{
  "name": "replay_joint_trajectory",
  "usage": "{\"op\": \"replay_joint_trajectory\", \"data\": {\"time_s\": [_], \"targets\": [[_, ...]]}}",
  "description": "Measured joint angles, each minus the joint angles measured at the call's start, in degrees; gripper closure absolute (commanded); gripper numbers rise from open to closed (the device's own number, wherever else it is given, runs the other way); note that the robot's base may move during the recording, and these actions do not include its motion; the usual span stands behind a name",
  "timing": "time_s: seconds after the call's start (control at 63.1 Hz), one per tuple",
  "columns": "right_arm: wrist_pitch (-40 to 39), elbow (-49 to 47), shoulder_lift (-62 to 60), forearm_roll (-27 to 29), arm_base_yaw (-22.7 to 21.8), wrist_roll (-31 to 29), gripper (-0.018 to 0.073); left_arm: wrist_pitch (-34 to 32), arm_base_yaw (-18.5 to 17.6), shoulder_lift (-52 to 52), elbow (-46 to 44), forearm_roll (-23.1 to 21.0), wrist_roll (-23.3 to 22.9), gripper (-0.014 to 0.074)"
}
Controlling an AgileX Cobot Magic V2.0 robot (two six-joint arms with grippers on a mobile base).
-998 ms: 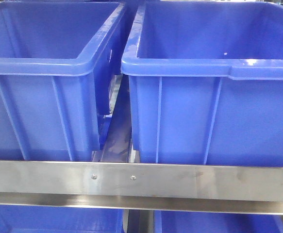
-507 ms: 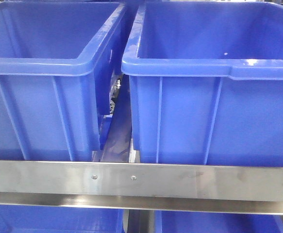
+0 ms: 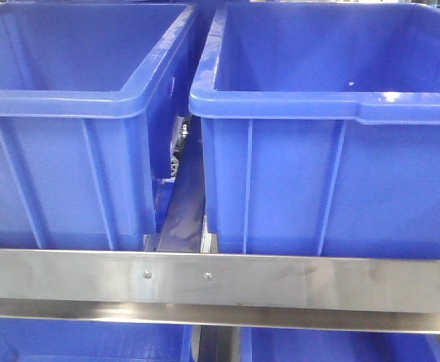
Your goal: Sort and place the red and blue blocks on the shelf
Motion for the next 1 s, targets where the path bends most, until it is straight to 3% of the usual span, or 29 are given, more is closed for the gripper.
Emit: {"op": "replay_joint_trajectory", "data": {"time_s": [0.507, 0.998], "targets": [[-0.1, 0.0, 0.0, 0.0, 0.0, 0.0, 0.0503, -1.6, 0.0, -2.0, 3.5, 3.5, 0.0, 0.0455], [-0.1, 0.0, 0.0, 0.0, 0.0, 0.0, 0.0503, -7.4, 0.0, -2.0, 6.2, 3.5, 0.0, 0.0456]]}}
